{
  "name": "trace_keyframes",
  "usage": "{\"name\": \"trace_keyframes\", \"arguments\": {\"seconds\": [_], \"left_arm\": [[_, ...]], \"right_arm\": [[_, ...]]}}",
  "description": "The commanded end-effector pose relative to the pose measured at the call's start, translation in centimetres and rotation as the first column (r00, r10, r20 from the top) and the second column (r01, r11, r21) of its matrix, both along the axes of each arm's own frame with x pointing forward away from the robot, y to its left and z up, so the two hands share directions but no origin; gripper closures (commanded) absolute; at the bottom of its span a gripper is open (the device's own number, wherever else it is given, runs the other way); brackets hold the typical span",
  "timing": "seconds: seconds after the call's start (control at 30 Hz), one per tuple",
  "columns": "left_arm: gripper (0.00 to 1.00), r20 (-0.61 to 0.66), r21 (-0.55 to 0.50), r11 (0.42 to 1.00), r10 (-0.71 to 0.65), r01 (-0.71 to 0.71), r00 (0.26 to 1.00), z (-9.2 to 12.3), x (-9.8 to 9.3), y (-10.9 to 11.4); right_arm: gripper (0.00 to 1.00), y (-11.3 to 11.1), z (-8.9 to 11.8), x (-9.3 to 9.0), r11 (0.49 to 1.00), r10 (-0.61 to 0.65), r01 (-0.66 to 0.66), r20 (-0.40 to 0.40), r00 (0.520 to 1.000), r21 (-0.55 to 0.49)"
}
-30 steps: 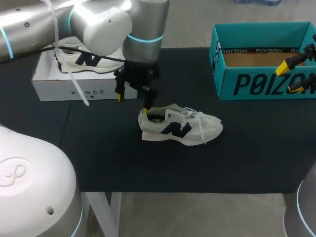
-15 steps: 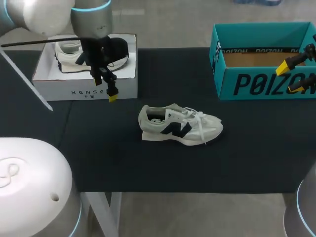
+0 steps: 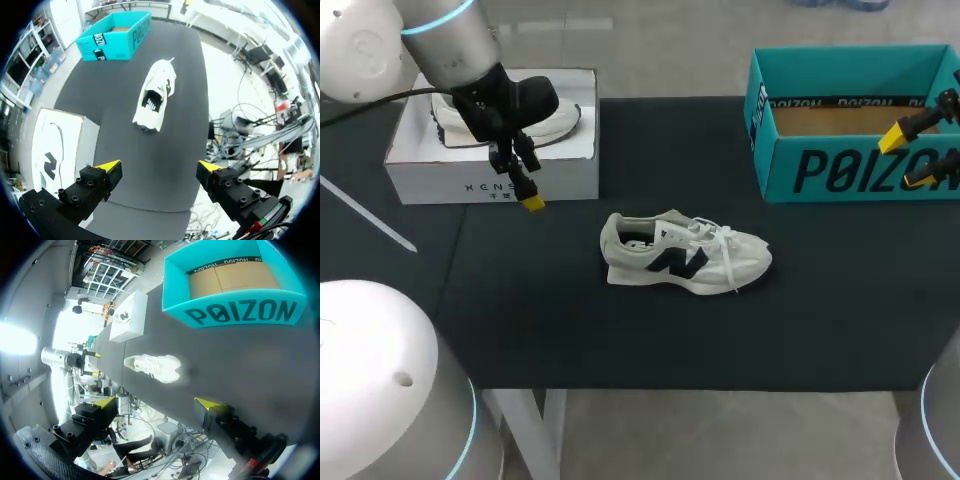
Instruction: Take the shoe out of the shoebox, open the shoe tongue, remove and reinsert the insole, then place the shoe into the shoebox
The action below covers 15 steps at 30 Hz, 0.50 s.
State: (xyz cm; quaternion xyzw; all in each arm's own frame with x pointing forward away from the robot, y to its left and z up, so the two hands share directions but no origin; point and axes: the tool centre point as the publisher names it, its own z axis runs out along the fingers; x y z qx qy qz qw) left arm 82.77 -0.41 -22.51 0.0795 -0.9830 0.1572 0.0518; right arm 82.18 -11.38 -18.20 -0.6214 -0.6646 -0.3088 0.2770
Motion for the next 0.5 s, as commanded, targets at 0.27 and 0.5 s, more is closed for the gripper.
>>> {"name": "trace_keyframes", "arguments": {"seconds": [0.27, 0.5], "left_arm": [[0.0, 0.339, -0.707, 0.573, -0.238, 0.414, 0.91, 0.6, -2.1, -0.9], [0.0, 0.292, -0.737, 0.561, -0.237, 0.376, 0.927, -0.5, -2.0, -1.7]], "right_arm": [[0.0, 0.0, 0.0, 0.1, 1.0, 0.001, -0.001, -0.002, 1.0, -0.003], [0.0, 0.0, 0.0, 0.1, 1.0, 0.001, -0.001, -0.002, 1.0, -0.003]]}}
